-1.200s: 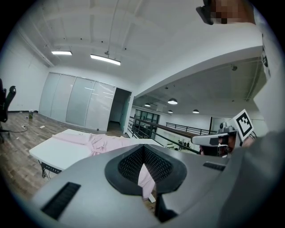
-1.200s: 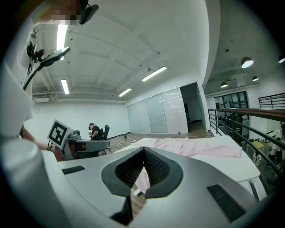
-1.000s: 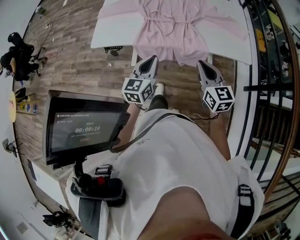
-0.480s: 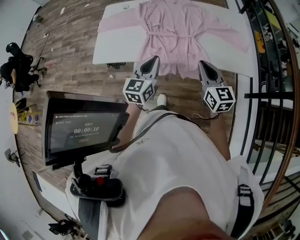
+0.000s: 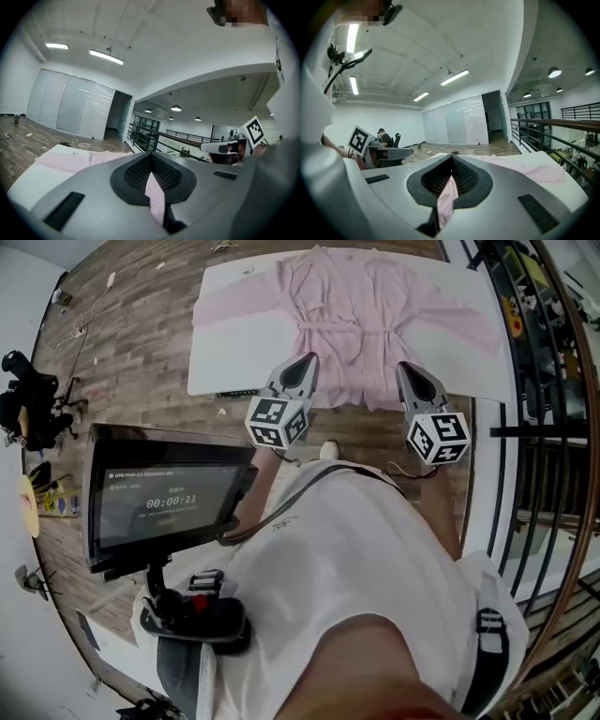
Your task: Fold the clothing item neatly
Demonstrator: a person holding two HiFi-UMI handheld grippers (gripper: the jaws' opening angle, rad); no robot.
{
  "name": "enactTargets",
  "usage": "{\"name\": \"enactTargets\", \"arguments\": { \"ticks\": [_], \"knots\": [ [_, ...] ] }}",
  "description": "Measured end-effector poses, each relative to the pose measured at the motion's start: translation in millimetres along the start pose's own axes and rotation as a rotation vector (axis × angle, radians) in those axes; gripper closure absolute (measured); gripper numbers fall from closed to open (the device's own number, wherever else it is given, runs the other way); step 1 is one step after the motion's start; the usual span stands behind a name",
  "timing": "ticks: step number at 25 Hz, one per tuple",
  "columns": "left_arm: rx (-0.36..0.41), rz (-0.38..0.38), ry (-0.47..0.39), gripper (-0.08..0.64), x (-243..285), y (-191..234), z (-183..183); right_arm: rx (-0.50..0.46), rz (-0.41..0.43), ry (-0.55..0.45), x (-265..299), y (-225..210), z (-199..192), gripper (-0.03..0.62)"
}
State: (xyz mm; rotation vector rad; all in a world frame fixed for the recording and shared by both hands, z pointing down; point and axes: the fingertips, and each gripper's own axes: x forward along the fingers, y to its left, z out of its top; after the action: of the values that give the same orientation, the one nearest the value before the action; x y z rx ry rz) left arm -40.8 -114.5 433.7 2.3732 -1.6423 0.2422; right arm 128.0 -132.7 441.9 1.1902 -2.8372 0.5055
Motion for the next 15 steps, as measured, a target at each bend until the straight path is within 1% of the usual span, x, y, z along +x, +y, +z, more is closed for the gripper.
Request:
{"name": "enactTargets", "arguments": {
  "ticks": [9, 15],
  "knots": [
    [0.002, -0.066, 0.025, 0.558, 5.9, -18.9, -2.6, 0.019, -0.073, 0.004, -25.8, -5.3, -1.4, 0.591],
    [-0.006, -0.078, 0.035, 0.558, 4.4, -23.7, -6.6, 0.022, -0.084, 0.015, -33.9, -4.9, -4.4, 0.591]
  ]
}}
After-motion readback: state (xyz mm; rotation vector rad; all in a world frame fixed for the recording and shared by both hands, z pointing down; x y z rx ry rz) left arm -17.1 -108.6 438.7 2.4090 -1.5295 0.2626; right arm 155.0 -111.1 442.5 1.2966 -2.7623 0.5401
